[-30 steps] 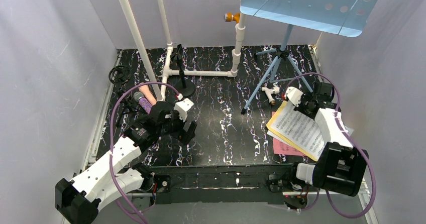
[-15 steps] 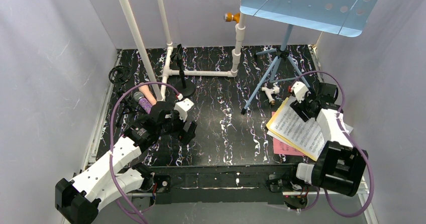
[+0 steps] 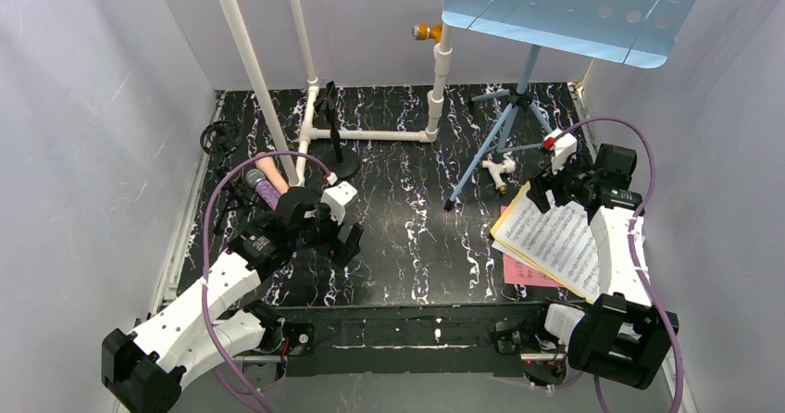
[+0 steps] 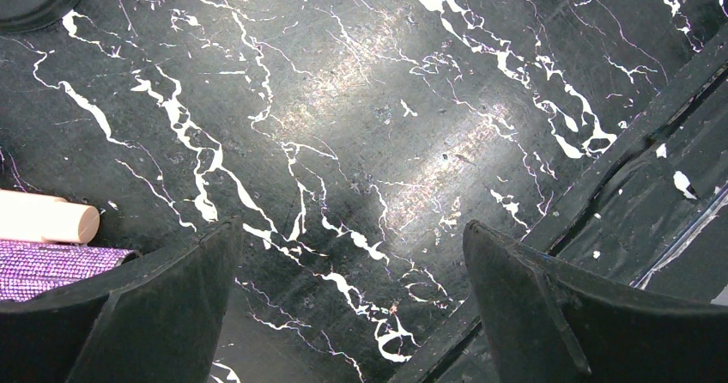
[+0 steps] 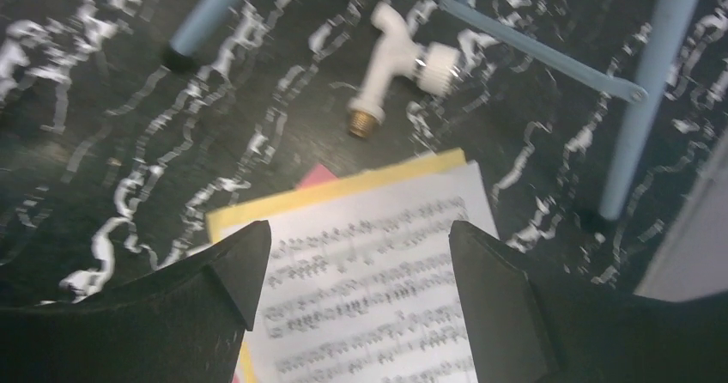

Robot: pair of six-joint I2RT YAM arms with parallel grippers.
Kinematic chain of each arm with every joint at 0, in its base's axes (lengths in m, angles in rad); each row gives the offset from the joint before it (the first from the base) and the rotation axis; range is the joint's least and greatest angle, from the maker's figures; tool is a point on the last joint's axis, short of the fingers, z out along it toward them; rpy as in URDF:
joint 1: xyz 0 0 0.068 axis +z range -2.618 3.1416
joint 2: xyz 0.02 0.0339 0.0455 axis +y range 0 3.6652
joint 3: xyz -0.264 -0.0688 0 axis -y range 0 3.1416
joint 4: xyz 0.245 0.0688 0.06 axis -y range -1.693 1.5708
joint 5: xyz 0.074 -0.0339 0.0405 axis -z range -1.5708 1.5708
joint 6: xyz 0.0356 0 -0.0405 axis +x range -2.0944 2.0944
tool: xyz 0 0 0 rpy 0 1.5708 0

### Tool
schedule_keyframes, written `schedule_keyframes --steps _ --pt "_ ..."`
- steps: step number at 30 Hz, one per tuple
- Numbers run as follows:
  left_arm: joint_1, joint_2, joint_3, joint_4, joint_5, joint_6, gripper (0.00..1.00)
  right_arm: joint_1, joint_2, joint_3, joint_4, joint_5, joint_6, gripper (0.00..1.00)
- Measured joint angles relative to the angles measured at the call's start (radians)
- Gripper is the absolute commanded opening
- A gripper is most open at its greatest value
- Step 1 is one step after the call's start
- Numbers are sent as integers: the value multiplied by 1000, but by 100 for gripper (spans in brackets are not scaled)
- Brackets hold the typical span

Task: Pack up the instrument practice props
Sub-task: Place the sheet music at the center of the board, then pick up the music stand from the center of the board.

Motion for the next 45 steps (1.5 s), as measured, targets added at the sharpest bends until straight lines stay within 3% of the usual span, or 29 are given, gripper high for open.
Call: schedule_keyframes --steps 5,10,18,27,33,38,45 --pt "0 0 0 0 0 0 100 -7 -2 5 22 -163 121 87" --pt "0 0 0 0 1 0 100 -23 -3 3 174 -263 296 87" --pt "0 10 0 0 0 0 100 -55 80 -30 760 -348 689 91" --pt "0 43 0 0 0 0 100 -50 306 27 1238 -343 1014 95" --pt "0 54 0 0 0 0 100 7 432 210 1342 -311 1098 96" --pt "0 57 0 0 0 0 100 50 509 329 1326 -294 1092 96" --pt "0 59 0 0 0 1 100 57 559 376 1290 -251 1104 95"
